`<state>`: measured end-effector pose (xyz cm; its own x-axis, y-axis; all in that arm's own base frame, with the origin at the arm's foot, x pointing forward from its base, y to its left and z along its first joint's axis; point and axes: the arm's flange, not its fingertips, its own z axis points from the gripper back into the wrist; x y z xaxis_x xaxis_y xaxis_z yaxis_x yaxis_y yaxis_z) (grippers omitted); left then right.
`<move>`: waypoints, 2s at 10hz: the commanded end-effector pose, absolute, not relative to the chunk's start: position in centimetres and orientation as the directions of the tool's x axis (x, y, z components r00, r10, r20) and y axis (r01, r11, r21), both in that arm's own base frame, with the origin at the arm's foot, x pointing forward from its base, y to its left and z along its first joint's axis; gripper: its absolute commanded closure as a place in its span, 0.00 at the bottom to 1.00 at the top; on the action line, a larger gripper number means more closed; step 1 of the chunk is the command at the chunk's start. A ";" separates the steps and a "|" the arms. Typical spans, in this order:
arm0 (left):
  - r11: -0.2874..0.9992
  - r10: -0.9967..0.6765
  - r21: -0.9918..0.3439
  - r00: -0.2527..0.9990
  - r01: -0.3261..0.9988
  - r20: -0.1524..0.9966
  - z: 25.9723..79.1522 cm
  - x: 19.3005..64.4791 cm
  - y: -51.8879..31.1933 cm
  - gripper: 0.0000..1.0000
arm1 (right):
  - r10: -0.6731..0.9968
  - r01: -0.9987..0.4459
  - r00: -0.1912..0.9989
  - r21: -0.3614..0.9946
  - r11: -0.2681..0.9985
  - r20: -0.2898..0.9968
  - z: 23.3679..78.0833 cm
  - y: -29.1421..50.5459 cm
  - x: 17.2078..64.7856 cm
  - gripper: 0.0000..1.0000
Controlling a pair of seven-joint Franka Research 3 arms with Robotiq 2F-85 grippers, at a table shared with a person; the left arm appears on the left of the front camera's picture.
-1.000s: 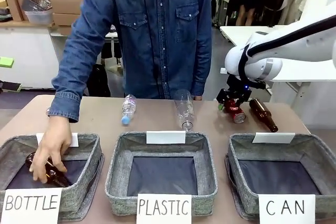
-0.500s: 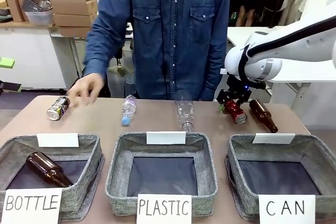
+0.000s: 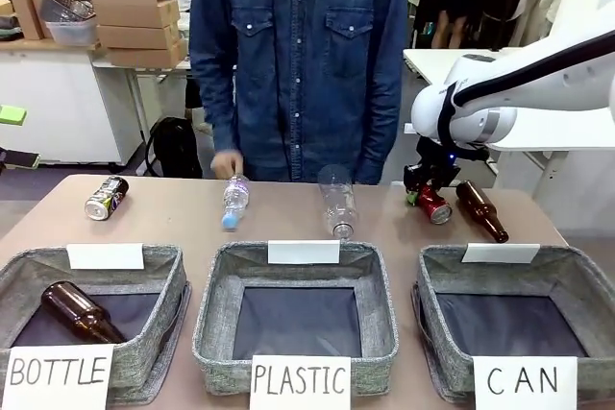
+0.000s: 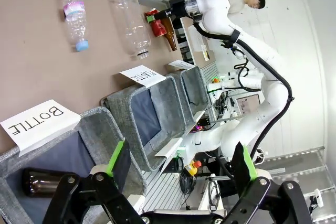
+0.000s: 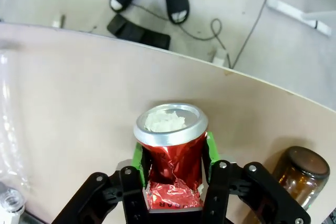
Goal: Sort the can waste into the basket.
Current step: Pick up the can waste from the table and place it in the right Fabric basket.
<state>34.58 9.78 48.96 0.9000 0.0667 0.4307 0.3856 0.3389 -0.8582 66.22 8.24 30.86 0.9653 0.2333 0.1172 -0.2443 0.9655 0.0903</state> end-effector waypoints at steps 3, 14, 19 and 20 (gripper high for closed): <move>0.323 0.068 -0.854 0.890 0.408 0.451 49.2 34.7 9.7 0.00 | 0.194 -0.204 0.975 0.092 0.975 0.106 31.5 8.1 66.5 0.65; 0.323 0.068 -0.854 0.890 0.408 0.451 49.2 34.7 9.7 0.00 | 0.562 -0.552 0.824 0.315 0.772 0.066 50.1 1.3 33.6 0.65; 0.323 0.068 -0.854 0.890 0.408 0.451 49.2 34.7 9.7 0.00 | 0.542 -0.554 0.829 0.341 0.760 0.138 47.0 0.3 30.8 0.65; 0.323 0.068 -0.854 0.890 0.408 0.451 49.2 34.7 9.7 0.00 | 0.539 -0.552 0.831 0.337 0.763 0.141 47.0 0.3 30.8 0.65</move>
<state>34.59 9.77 49.00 0.8996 0.0652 0.4319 0.3870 0.3394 -0.8573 30.23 0.41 46.90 0.8390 0.5312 0.1176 -0.5373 0.7748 0.3332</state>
